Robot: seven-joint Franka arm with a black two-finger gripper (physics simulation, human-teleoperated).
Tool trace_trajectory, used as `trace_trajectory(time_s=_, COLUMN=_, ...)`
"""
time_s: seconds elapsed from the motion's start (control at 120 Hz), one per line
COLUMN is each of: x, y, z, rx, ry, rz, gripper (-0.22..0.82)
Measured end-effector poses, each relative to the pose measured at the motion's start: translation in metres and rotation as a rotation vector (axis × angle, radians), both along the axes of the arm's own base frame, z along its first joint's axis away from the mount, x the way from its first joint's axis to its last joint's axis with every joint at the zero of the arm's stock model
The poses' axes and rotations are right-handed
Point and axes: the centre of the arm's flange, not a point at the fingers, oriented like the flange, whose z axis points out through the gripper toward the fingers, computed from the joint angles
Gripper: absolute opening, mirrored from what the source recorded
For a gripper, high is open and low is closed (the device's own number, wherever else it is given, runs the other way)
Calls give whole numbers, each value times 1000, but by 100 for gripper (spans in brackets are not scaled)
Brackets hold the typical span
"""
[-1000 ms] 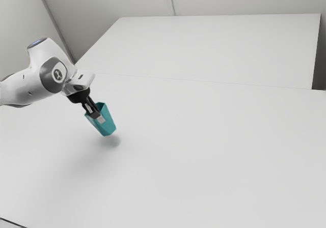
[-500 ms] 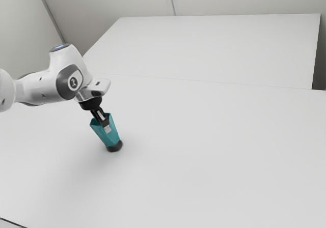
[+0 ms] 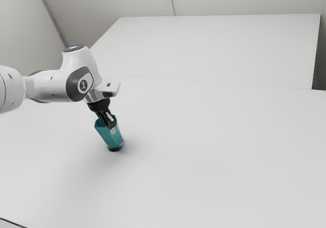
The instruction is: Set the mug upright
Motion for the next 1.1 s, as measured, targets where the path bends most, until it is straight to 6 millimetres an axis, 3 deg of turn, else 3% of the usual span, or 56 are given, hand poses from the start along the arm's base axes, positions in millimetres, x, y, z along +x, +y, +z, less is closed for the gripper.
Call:
trace_trajectory(time_s=0.358, x=10, y=-3, z=9, rx=2, ry=5, rz=77, gripper=8)
trace_trajectory(time_s=0.7, x=17, y=-8, z=20, rx=4, ry=7, rz=117, gripper=23)
trace_trajectory(time_s=0.958, x=17, y=-8, z=52, rx=6, ry=-33, rz=141, gripper=36)
trace_trajectory(time_s=1.1, x=32, y=-8, z=93, rx=4, ry=-86, rz=148, gripper=48)
